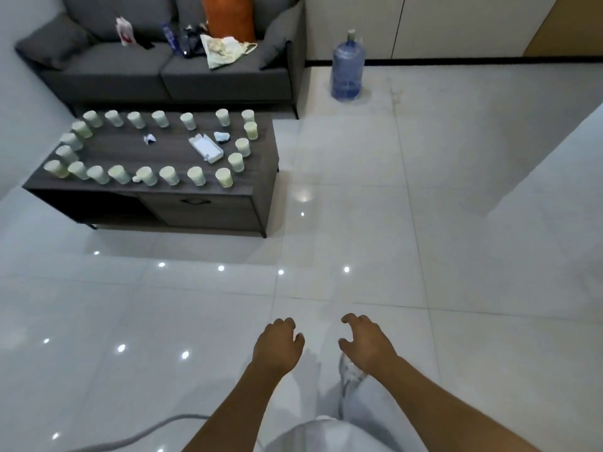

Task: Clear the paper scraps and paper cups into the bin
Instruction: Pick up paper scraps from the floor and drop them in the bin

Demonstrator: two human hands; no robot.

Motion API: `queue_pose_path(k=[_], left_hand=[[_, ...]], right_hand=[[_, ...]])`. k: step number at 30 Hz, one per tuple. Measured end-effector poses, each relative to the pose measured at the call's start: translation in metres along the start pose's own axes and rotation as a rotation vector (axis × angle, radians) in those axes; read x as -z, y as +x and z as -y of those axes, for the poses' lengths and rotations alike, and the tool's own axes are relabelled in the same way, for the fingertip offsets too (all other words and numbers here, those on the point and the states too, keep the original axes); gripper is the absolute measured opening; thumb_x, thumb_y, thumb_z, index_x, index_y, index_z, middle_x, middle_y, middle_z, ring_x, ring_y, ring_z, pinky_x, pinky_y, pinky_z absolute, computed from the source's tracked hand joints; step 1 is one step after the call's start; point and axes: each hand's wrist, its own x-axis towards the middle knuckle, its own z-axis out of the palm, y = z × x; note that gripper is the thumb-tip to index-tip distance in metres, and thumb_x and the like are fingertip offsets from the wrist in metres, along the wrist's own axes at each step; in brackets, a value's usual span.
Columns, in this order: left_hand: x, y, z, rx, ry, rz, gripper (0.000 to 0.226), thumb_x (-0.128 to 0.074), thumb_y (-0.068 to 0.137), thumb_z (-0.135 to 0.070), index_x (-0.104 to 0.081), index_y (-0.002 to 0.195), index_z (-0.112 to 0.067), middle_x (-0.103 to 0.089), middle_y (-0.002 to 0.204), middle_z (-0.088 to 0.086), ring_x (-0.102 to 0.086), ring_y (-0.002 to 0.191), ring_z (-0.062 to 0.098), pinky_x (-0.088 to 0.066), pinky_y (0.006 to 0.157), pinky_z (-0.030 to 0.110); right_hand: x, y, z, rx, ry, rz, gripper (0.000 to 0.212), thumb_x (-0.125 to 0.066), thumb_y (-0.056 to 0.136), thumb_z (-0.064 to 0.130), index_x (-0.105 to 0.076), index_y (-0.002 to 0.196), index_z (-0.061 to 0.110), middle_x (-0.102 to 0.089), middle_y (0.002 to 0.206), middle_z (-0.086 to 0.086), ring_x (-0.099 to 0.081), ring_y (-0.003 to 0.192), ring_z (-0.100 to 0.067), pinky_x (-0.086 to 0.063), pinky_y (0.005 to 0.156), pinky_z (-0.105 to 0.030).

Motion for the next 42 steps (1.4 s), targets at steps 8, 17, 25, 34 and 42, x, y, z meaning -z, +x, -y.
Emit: queue_pose_path(k=[8,17,25,34,42], left_hand=[[0.074,0.152,-0.037,0.013,0.015,0.018,0.038,-0.041,0.097,-0.036,-0.048,0.127,-0.014,-0.054,0.123,0.006,-0.050,0.115,0.021,-0.044,0.094,0.032],[0.173,0.312,-0.113,-0.017,-0.055,-0.001,0.040,-0.042,0.097,-0.034,-0.046,0.132,-0.015,-0.053,0.128,0.004,-0.051,0.115,0.020,-0.044,0.094,0.030],[0.251,0.463,-0.141,-0.006,-0.010,0.039,0.037,-0.046,0.095,-0.035,-0.050,0.126,-0.014,-0.057,0.124,0.008,-0.056,0.110,0.022,-0.047,0.093,0.031],[0.371,0.652,-0.164,0.020,-0.018,0.054,0.041,-0.045,0.095,-0.034,-0.047,0.131,-0.014,-0.050,0.131,0.009,-0.053,0.115,0.025,-0.046,0.095,0.035],[0.449,0.783,-0.195,0.068,-0.041,0.062,0.043,-0.045,0.095,-0.033,-0.046,0.132,-0.011,-0.050,0.132,0.010,-0.051,0.118,0.027,-0.045,0.098,0.036]], right_hand=[[0.096,0.152,0.021,0.027,-0.015,0.006,0.049,-0.052,0.093,0.031,-0.040,0.139,0.022,-0.049,0.130,-0.006,-0.051,0.116,-0.024,-0.045,0.097,-0.032],[0.230,0.306,0.051,0.043,-0.018,-0.020,0.049,-0.052,0.093,0.031,-0.039,0.140,0.021,-0.049,0.129,-0.007,-0.051,0.116,-0.025,-0.046,0.093,-0.032],[0.315,0.445,0.081,0.030,-0.026,-0.008,0.050,-0.053,0.092,0.031,-0.039,0.139,0.023,-0.048,0.128,-0.007,-0.051,0.117,-0.025,-0.045,0.092,-0.032],[0.431,0.622,0.157,0.051,0.003,-0.030,0.051,-0.053,0.092,0.029,-0.039,0.140,0.021,-0.049,0.127,-0.007,-0.051,0.115,-0.025,-0.046,0.088,-0.031],[0.519,0.745,0.189,0.077,-0.021,0.031,0.051,-0.054,0.092,0.029,-0.039,0.140,0.021,-0.049,0.126,-0.008,-0.052,0.114,-0.025,-0.045,0.088,-0.031]])
